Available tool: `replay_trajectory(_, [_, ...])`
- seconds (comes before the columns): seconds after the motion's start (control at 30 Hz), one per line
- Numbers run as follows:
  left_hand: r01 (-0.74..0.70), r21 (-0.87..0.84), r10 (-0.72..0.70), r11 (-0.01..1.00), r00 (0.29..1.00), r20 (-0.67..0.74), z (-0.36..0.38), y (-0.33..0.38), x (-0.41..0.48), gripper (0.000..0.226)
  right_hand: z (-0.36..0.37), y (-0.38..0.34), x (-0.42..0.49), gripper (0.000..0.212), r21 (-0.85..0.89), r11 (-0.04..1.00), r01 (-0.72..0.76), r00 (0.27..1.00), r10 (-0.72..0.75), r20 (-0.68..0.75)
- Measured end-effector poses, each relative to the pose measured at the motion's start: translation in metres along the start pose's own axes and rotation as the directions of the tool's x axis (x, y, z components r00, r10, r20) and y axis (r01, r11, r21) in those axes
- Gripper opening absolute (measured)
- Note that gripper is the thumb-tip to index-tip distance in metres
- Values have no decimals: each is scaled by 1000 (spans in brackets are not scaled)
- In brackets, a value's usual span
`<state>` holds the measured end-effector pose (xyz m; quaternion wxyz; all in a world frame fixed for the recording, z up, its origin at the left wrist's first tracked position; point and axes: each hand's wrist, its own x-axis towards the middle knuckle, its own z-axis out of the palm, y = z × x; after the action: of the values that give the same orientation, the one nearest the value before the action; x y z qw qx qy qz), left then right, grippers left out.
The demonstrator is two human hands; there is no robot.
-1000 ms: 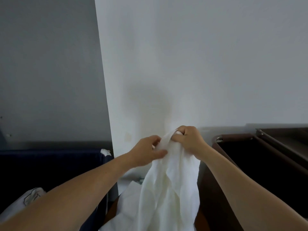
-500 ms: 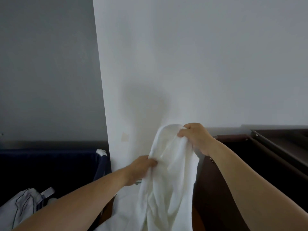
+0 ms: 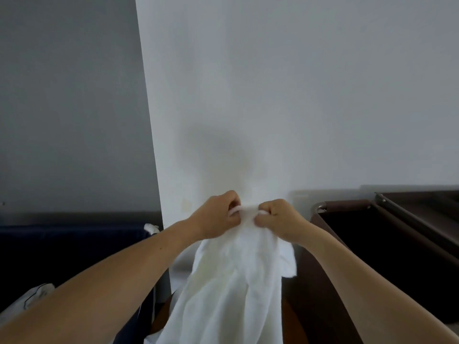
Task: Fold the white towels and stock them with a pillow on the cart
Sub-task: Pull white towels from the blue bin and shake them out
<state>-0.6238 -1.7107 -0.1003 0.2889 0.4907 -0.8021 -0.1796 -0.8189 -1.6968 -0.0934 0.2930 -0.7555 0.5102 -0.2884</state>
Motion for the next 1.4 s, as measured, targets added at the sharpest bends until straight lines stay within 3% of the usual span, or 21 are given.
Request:
replay_trajectory(0.17, [234, 136, -245, 963, 967, 69, 25, -51, -14, 17, -29, -13, 6, 55, 222, 974, 54, 940, 25, -340])
replay_trajectory(0.27, [438, 35, -437, 899, 884, 166, 25, -72, -22, 16, -43, -2, 14, 49, 107, 994, -11, 866, 63, -496])
replay_trajectory(0.37, [448, -142, -416, 883, 885, 209, 23, -58, -14, 19, -38, 8, 15, 23, -120, 993, 13, 927, -57, -370])
replay_trajectory(0.43, [315, -185, -282, 931, 941, 185, 14, -29, -3, 21, -22, 6, 10, 12, -94, 993, 77, 983, -91, -159])
replay_trajectory(0.47, [220, -175, -187, 960, 965, 185, 8, -13, 4, 21, -13, 5, 7, 18, -78, 992, 103, 992, -109, -70])
replay_trajectory(0.5, [124, -139, -94, 983, 975, 202, 0, 4, 10, 19, -3, 5, 5, 25, -42, 994, 102, 995, -102, -12])
replay_trajectory(0.6, [-66, -36, 73, 997, 965, 251, -15, 30, 18, 17, 15, 7, -1, 18, 94, 996, 4, 997, -11, 72])
replay_trajectory(0.7, [4, -150, 36, 989, 965, 258, -13, 19, 15, 10, 12, 5, -3, 37, 128, 990, -59, 998, 60, -4])
replay_trajectory(0.77, [119, -254, -48, 960, 962, 270, -5, 2, 4, 19, 3, -5, -4, 45, 148, 989, -12, 989, 33, -143])
replay_trajectory(0.9, [288, -296, -183, 911, 924, 336, 20, -44, -25, 27, -21, -21, -1, 55, 317, 946, 66, 936, 52, -349])
replay_trajectory(1.07, [432, -237, -377, 870, 893, 244, 27, -87, -50, 23, -42, -8, 6, 41, 564, 823, 67, 853, 246, -461])
replay_trajectory(1.13, [470, -192, -425, 861, 874, 236, 25, -89, -51, 6, -39, 0, 11, 39, 507, 862, 12, 839, 267, -474])
replay_trajectory(1.2, [490, -279, -436, 826, 869, 235, 21, -77, -45, 13, -34, 7, 13, 28, 198, 979, -37, 886, 124, -447])
replay_trajectory(1.27, [457, -334, -397, 824, 887, 234, 13, -50, -33, 16, -26, 8, 16, 2, -122, 993, 6, 964, -38, -265])
replay_trajectory(1.33, [344, -347, -285, 873, 935, 210, 5, -20, -15, 17, -11, 10, 17, 19, -212, 968, 135, 988, -148, -46])
replay_trajectory(1.4, [175, -319, -109, 931, 970, 215, -4, 7, 0, 20, 9, 10, 16, 20, -179, 965, 192, 981, -191, 21])
